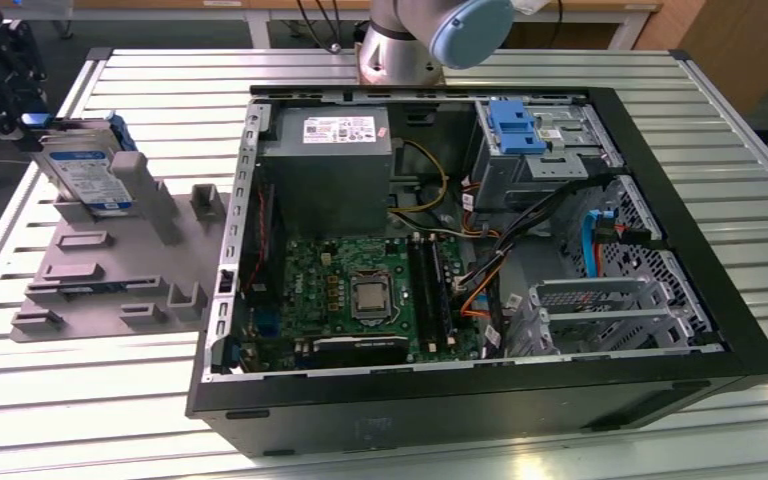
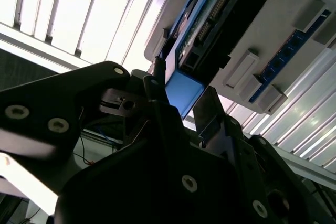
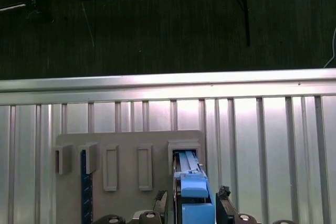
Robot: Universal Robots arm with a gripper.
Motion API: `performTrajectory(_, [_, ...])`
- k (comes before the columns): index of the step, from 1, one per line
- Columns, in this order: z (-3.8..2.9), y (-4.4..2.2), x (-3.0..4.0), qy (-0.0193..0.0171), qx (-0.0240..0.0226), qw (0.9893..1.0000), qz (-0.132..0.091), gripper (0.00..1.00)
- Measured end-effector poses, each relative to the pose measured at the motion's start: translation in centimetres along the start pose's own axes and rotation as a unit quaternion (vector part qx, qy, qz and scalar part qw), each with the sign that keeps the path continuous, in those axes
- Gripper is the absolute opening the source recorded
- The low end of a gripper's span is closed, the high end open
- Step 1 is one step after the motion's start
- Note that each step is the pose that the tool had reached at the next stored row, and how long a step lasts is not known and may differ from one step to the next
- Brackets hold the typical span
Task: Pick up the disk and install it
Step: 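Pick up the disk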
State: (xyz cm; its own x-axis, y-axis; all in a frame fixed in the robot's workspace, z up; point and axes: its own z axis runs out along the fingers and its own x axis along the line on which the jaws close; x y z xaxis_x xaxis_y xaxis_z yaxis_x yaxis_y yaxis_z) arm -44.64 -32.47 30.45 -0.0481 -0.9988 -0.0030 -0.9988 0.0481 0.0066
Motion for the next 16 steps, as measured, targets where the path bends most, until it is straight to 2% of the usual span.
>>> performTrajectory(4, [0.44,0.18,-0.01,0.0,-0.0008,1.0,0.0,0.48])
performTrajectory(8, [0.92,0.21,-0.02,0.0003,-0.0051,1.0,0.0,0.48])
performTrajectory(16, [1.15,0.18,-0.06,0.0004,-0.0077,1.0,0.0,0.48])
